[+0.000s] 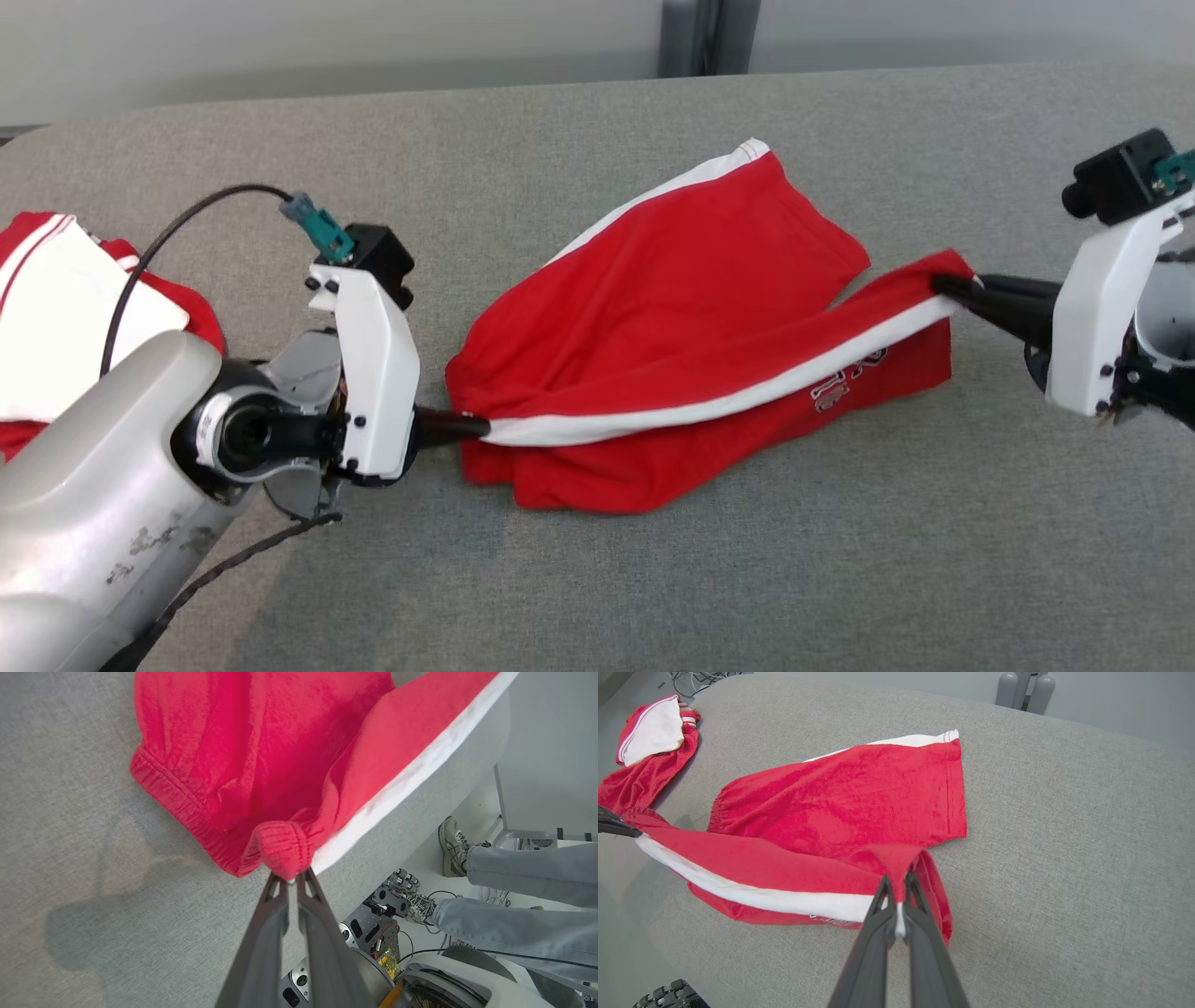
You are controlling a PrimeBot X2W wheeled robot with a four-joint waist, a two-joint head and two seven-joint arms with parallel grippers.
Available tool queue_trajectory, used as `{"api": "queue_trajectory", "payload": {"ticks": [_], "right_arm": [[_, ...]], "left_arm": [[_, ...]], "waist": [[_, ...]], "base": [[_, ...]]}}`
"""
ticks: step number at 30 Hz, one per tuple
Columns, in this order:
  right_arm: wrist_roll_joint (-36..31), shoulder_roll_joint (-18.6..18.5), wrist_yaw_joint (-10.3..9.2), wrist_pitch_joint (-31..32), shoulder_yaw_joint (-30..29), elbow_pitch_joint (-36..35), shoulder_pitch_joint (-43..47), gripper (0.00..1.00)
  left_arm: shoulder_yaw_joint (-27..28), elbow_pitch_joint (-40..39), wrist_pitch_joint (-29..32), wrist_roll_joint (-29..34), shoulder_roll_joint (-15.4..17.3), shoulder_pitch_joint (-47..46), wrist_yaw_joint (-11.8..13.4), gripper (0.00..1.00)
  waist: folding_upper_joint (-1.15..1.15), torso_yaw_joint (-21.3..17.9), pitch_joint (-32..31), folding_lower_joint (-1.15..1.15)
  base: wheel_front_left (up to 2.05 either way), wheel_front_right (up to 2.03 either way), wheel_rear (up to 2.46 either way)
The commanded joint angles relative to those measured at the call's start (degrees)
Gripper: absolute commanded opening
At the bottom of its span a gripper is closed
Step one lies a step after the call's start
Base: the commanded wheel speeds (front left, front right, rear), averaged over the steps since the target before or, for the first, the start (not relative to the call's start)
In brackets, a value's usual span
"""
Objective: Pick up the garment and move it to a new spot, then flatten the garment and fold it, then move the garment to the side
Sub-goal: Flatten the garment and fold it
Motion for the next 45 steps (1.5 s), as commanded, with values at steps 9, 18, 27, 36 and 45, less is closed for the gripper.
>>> {"api": "queue_trajectory", "payload": {"ticks": [9, 18, 27, 36, 45], "right_arm": [[-2.0, 4.7, 0.0, 0.5, -0.4, 7.3, -8.2, 0.0], [0.2, 5.8, -0.01, -1.1, -1.0, 14.8, -12.6, 0.0], [0.6, 7.8, 0.0, -1.7, 0.5, 19.9, -18.6, 0.0], [0.0, 9.1, -0.01, -3.3, 3.0, 24.2, -23.3, 0.0], [1.7, 10.3, -0.01, -5.5, 5.0, 27.4, -24.3, 1.0]], "left_arm": [[0.6, 6.9, 0.7, 1.3, -3.7, -7.3, -0.5, 0.0], [2.4, 10.2, 0.5, 0.4, -5.2, -10.9, -1.0, 0.0], [3.2, 12.7, -1.2, 1.7, -7.9, -14.6, 0.0, 0.0], [2.9, 14.6, -1.5, 2.3, -9.9, -17.0, -1.0, 0.0], [3.4, 17.0, -3.4, 2.9, -10.7, -17.7, -1.4, 1.0]], "waist": [[0.0, 2.3, 4.9, 0.0], [0.0, 5.0, 8.4, 0.0], [0.0, 6.8, 12.2, 0.0], [0.0, 7.9, 14.3, 0.0], [0.0, 8.2, 14.4, 0.0]], "base": [[0.0, 0.0, 0.0], [0.0, 0.0, 0.0], [0.0, 0.0, 0.0], [0.0, 0.0, 0.0], [0.0, 0.0, 0.0]]}}
